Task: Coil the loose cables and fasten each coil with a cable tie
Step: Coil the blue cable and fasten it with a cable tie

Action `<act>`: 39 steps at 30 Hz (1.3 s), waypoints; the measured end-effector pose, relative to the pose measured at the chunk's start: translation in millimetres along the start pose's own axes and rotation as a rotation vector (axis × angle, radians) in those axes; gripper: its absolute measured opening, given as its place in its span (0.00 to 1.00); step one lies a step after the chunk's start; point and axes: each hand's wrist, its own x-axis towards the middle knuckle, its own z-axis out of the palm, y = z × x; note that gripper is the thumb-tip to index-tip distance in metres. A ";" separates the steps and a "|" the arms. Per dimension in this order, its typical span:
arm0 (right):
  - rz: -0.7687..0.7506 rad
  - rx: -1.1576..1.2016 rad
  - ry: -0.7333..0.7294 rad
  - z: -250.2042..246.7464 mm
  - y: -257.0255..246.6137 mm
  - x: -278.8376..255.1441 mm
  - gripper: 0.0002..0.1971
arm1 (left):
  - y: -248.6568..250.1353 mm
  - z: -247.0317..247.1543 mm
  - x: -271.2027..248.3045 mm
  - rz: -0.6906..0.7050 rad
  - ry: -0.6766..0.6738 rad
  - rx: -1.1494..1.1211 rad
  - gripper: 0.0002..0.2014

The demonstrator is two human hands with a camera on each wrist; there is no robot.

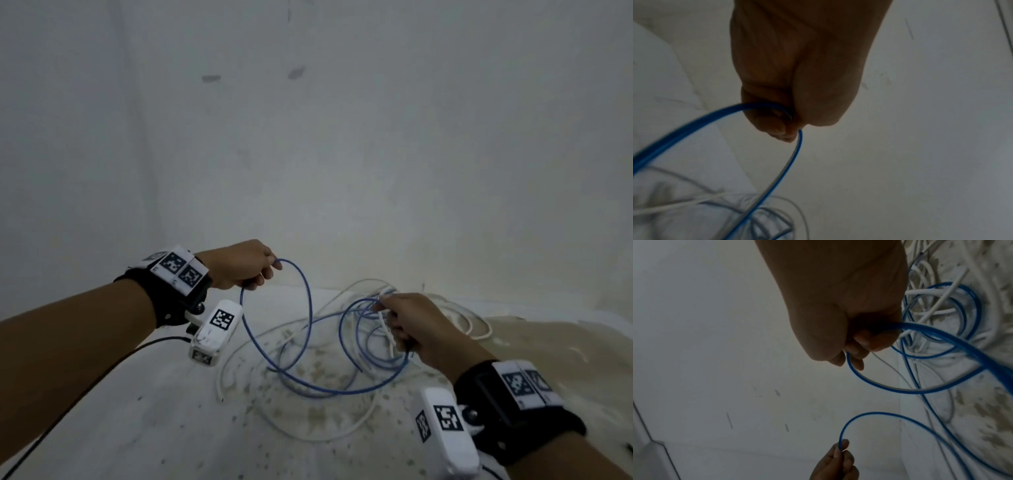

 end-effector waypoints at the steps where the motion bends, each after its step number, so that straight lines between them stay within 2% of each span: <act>1: 0.016 -0.024 -0.033 5.9 3.1 -2.8 0.16 | -10.6 7.0 -7.8 -0.013 -0.010 0.004 0.15; 5: 0.082 -0.017 -0.105 32.7 18.3 -11.3 0.13 | -41.9 38.4 -37.4 0.023 -0.070 -0.072 0.15; 8: 0.128 0.065 -0.172 48.6 22.7 -15.4 0.17 | -39.9 57.6 -55.4 0.124 -0.082 -0.163 0.15; 10: 0.095 0.055 -0.178 55.6 20.2 -14.8 0.20 | -30.4 65.3 -61.1 0.193 -0.077 -0.211 0.14; 12: 0.028 0.021 -0.167 59.3 15.6 -12.7 0.16 | -20.0 69.0 -61.6 0.246 -0.069 -0.242 0.14; 14: -0.005 0.064 -0.128 56.8 11.1 -9.9 0.17 | -11.3 68.8 -57.2 0.268 -0.017 -0.241 0.14; 18: -0.062 0.153 0.008 35.8 4.6 -4.9 0.19 | -4.6 55.2 -29.7 0.257 0.224 -0.269 0.14; 21: -0.100 0.199 0.043 17.3 2.8 -10.8 0.18 | -3.0 45.2 -1.9 0.301 0.281 -0.285 0.14; 24: -0.115 0.221 0.039 0.0 3.7 -22.0 0.18 | 0.4 51.8 23.9 0.289 0.217 -0.197 0.16; 28: -0.135 0.234 0.053 -7.8 11.4 -32.0 0.18 | -0.6 77.5 36.7 0.247 0.210 0.098 0.23; 31: -0.088 0.376 0.120 -8.5 13.7 -31.7 0.17 | -0.6 96.7 14.7 0.247 0.206 0.093 0.11; 32: -0.076 0.440 0.134 -7.8 13.6 -30.1 0.17 | -0.9 102.1 0.9 0.241 0.215 0.078 0.09; 33: -0.071 0.511 0.134 -6.4 13.5 -27.7 0.16 | -1.9 107.0 -13.1 0.229 0.226 0.077 0.13; 35: -0.071 0.669 0.112 -0.2 11.6 -22.9 0.14 | -2.0 117.2 -46.2 0.134 0.164 0.034 0.20; 39: -0.087 0.944 0.027 23.7 4.5 -19.4 0.13 | -9.6 146.9 -97.2 -0.224 -0.252 -0.095 0.33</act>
